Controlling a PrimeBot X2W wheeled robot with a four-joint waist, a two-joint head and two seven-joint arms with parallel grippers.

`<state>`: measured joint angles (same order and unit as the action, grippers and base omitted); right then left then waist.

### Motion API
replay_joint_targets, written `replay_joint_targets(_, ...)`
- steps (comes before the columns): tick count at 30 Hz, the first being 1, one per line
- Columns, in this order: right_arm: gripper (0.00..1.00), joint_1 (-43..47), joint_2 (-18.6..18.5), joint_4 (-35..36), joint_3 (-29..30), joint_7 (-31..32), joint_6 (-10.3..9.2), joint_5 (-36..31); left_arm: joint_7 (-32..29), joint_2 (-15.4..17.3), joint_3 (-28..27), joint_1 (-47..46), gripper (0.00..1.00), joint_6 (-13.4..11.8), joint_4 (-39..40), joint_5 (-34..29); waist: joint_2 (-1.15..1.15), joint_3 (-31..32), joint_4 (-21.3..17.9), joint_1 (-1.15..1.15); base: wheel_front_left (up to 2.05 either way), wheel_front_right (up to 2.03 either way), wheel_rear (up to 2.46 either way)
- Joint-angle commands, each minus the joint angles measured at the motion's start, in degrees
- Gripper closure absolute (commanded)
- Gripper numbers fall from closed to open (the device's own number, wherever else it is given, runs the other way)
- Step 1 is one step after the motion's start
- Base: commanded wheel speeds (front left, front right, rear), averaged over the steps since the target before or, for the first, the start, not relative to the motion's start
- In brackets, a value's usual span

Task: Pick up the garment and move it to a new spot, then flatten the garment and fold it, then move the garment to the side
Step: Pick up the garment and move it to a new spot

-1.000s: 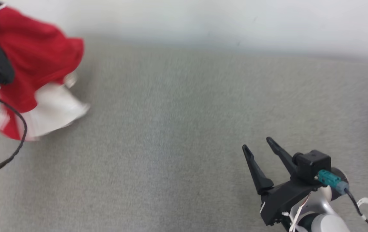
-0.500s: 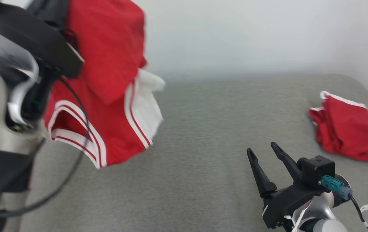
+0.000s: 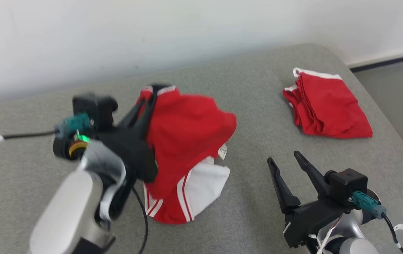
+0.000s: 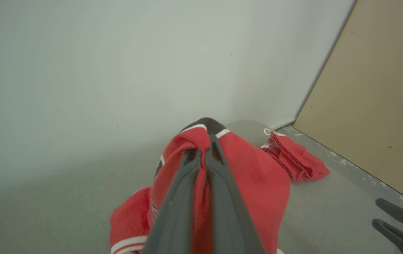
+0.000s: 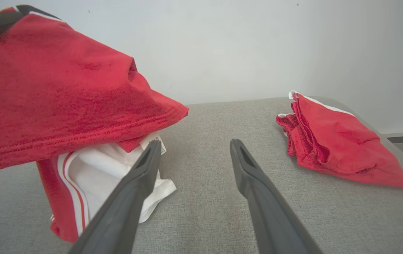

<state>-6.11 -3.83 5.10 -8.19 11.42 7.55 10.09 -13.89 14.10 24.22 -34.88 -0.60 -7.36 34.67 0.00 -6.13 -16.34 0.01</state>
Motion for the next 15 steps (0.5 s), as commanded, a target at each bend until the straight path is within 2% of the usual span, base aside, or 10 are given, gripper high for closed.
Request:
replay_joint_targets(1, 0.00, -0.99, 0.37, -0.06, -0.18, -0.44, -0.11, 0.47, 1.78, -0.51, 0.43, 2.09, 1.00, -0.32, -1.93, -0.40, 0.00, -3.51, -2.41, -0.01, 0.00, 0.00, 0.00)
replay_joint_targets(3, 0.00, -1.03, 0.47, -0.47, -0.30, -0.65, -0.11, 0.35, 4.19, -1.12, 0.61, 4.09, 1.00, -0.82, -5.70, -1.02, 0.00, -4.01, -1.97, -0.01, 0.00, 0.00, 0.00)
replay_joint_targets(5, 0.00, -1.19, 0.55, -0.93, -0.33, -0.80, -0.11, 0.17, 6.76, -1.89, 1.29, 5.24, 1.00, -0.18, -9.24, -1.54, 0.00, -4.21, -1.24, -0.01, 0.00, 0.00, 0.00)
replay_joint_targets(6, 0.00, -1.48, 0.58, -1.09, -0.43, -0.90, -0.11, 0.15, 7.80, -2.32, 1.88, 5.86, 0.74, 0.56, -10.93, -1.44, 0.00, -4.17, -0.84, -0.01, 0.00, 0.00, 0.00)
replay_joint_targets(7, 0.00, -1.74, 0.59, -1.23, -0.42, -0.97, -0.11, 0.21, 8.87, -2.95, 2.57, 6.26, 0.16, 1.72, -12.36, -1.14, 0.00, -4.03, -0.31, -0.01, 0.00, 0.00, 0.00)
replay_joint_targets(8, 0.00, -1.96, 0.61, -1.41, -0.65, -0.95, -0.11, 0.25, 10.13, -3.42, 2.44, 6.61, 0.00, 2.31, -13.75, -0.69, 0.00, -3.84, 0.15, -0.01, 0.00, 0.00, 0.00)
replay_joint_targets(15, 0.00, -1.44, 0.64, -2.56, -0.27, -0.83, -0.11, 0.33, 16.93, -4.63, 2.45, 8.72, 0.00, 4.73, -18.37, 0.22, 0.00, -1.13, 3.55, -0.01, 0.00, 0.00, 0.00)
